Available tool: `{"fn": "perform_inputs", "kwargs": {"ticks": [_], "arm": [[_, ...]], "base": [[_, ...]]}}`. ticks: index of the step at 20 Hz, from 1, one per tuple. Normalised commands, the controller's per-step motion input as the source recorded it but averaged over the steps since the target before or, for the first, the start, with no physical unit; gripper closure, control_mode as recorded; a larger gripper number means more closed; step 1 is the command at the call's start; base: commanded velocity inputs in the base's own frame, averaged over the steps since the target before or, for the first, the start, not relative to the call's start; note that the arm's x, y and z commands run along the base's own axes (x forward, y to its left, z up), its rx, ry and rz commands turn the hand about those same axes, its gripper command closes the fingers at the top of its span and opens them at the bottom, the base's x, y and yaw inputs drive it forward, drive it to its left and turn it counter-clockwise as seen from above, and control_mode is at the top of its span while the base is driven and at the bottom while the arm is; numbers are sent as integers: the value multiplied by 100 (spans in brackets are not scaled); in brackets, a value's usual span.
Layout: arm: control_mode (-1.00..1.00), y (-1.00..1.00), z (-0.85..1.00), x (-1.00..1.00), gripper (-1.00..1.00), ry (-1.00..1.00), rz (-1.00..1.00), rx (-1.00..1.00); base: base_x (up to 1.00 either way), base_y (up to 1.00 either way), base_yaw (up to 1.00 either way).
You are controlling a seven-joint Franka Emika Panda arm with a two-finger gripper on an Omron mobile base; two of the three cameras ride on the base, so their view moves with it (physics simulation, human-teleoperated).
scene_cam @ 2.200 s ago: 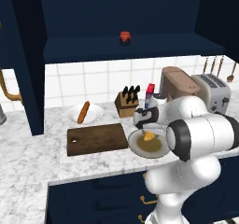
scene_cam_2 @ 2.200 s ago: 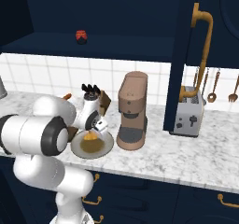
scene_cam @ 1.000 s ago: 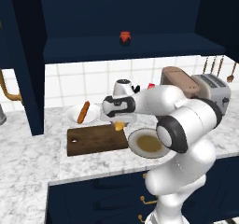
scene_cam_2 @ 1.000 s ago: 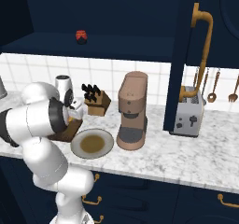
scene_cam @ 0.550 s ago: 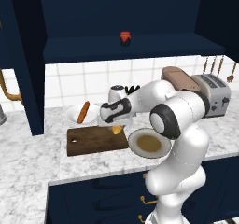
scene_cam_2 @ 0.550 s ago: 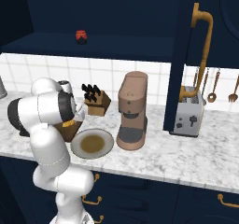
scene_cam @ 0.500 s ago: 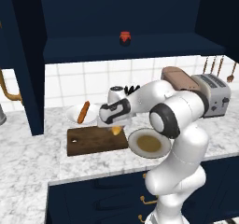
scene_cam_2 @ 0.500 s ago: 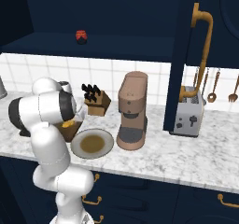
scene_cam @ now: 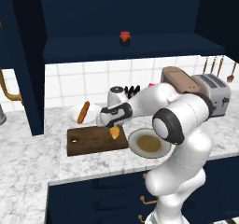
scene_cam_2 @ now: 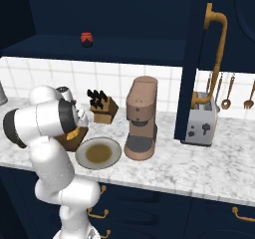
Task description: From the different types of pastries on the counter, select a croissant and place it on the cutting board. Then retrieve a jar of jam from the cabinet and place it alongside the croissant on the cutting board.
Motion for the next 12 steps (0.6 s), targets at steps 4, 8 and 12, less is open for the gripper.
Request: {"fn": "perform_inputs", "kwargs": {"ticks": [4, 8, 12], "arm": [[-100, 0, 82, -23, -100, -17, 0, 3], [-100, -8, 100, -23, -100, -51, -3, -1], [-100, -10, 100, -63, -100, -36, -1, -1]], "base": [[0, 0, 0], [0, 0, 0], [0, 0, 0]]}}
